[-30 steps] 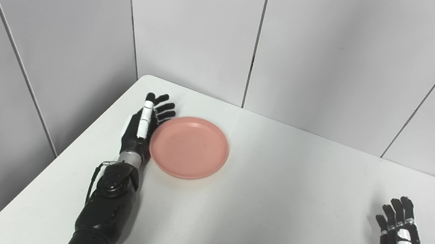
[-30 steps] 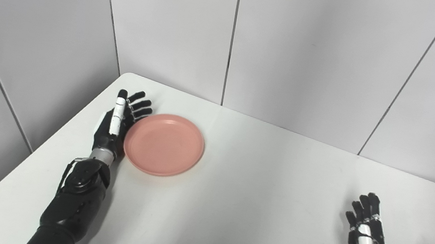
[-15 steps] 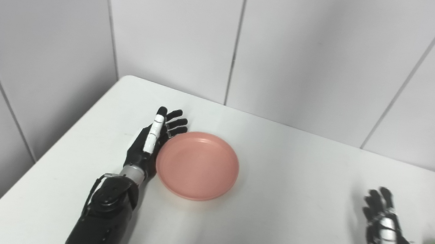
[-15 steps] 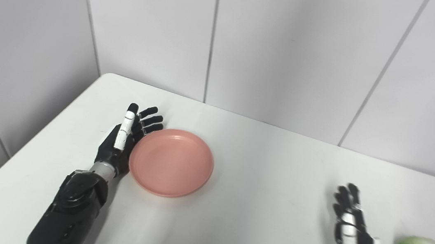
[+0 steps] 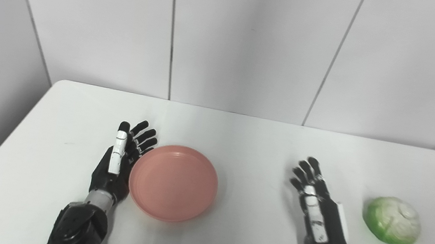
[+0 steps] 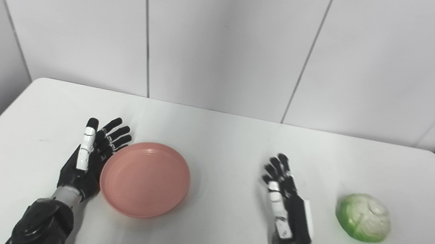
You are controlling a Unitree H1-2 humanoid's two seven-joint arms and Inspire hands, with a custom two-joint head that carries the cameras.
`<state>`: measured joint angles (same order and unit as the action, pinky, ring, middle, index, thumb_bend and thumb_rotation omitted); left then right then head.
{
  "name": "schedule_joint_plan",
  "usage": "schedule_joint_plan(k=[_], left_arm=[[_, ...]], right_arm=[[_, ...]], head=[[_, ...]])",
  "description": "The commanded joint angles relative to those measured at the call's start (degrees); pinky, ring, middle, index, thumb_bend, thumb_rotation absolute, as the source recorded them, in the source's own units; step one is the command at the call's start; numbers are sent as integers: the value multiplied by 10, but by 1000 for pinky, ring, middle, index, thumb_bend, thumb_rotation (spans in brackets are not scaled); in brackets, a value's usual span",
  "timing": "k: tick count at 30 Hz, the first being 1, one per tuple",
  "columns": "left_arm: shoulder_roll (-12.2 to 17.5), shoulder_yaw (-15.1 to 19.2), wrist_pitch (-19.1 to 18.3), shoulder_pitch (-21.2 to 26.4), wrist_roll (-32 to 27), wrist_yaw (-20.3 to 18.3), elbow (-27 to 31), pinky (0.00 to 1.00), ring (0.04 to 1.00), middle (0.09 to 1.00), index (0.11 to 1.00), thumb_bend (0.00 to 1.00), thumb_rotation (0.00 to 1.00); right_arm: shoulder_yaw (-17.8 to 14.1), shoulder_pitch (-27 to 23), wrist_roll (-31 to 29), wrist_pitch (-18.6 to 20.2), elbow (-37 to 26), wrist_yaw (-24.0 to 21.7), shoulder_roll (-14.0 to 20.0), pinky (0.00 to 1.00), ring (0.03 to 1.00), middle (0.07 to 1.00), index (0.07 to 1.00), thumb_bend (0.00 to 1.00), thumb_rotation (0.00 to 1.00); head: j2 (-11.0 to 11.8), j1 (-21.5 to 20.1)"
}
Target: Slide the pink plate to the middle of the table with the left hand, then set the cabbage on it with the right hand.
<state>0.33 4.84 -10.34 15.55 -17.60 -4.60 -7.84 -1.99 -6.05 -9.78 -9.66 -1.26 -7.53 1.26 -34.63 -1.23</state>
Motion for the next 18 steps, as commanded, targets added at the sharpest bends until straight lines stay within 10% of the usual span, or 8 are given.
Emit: schedule_joint_plan(k=[1,18], left_arm=[[-5,-4,19,3,-2,-13,13,877,862,850,847,733,941],[-51,-60,54,-63,11,-53,39,920,903,904,895,762,830]], right_arm=[[3,-11,9,5,-23,12,-7,910,894,920,932,652,727],[26,-17,72,28,-35,42,-17,930,895,907,935,660,772]], head=[[-3,-7],[-16,-63]])
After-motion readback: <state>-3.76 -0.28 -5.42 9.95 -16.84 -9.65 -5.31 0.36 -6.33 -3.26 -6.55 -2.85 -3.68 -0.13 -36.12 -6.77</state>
